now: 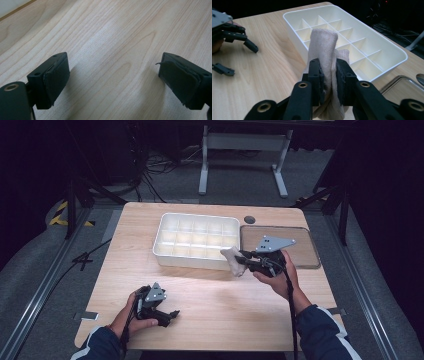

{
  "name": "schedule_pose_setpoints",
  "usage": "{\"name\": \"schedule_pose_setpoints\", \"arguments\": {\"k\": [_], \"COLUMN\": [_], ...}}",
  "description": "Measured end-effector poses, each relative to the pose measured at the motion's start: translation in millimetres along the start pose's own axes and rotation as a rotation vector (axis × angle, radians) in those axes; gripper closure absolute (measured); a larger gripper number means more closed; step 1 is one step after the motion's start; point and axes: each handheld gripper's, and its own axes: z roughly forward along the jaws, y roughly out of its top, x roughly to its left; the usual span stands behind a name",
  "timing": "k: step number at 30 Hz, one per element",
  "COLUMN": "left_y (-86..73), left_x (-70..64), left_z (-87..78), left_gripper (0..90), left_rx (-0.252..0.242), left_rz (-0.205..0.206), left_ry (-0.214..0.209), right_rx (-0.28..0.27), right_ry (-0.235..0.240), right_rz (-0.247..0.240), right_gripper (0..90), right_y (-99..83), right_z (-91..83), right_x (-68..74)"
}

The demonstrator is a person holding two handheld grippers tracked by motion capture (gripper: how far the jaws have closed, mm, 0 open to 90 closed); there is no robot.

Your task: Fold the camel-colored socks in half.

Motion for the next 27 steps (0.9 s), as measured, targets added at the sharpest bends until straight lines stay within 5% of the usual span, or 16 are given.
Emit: {"name": "schedule_pose_setpoints", "arguments": {"k": [17,27], "left_y": [0.6,0.4], "left_x": [-0.7,-0.9], "left_z": [1.0,0.8], "left_gripper": [9.9,10.0], "left_rx": [-0.004,-0.004], "left_rz": [-0.007,-0.007], "left_ry": [-0.001,0.0], "right_rx": [0.044,0.05], "right_ry": [-0.087,-0.143], "right_rz": [0.027,0.026], "right_gripper": [76.2,76.3], "right_y": [18.0,22.1], "right_z": [22.3,40.0], "right_x": [-41.9,-48.7]}}
